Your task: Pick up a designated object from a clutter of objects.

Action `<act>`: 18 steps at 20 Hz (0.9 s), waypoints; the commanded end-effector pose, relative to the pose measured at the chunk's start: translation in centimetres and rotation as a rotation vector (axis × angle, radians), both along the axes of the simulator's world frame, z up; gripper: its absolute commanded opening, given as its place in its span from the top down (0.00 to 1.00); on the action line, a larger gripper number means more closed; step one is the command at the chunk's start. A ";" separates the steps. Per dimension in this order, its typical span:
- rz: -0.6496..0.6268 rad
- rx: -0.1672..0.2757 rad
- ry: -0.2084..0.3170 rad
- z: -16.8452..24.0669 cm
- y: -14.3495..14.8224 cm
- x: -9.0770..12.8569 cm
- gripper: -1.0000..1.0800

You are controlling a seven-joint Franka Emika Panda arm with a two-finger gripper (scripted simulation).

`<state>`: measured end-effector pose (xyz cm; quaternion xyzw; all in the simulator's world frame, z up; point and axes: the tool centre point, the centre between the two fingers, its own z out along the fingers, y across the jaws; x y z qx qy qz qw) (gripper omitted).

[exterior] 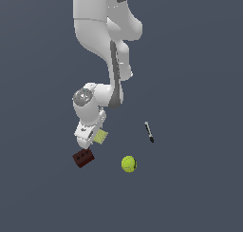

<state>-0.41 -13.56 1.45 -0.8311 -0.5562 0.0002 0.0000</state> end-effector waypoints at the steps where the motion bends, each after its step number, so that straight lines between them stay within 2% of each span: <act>1: 0.000 0.000 0.000 -0.4 0.0 0.0 0.04; 2: 0.000 0.000 0.000 -0.5 0.0 0.0 0.04; 3: 0.000 0.000 0.000 -0.5 0.0 0.0 1.00; 18: 0.000 -0.003 -0.005 0.7 0.2 0.5 1.00</act>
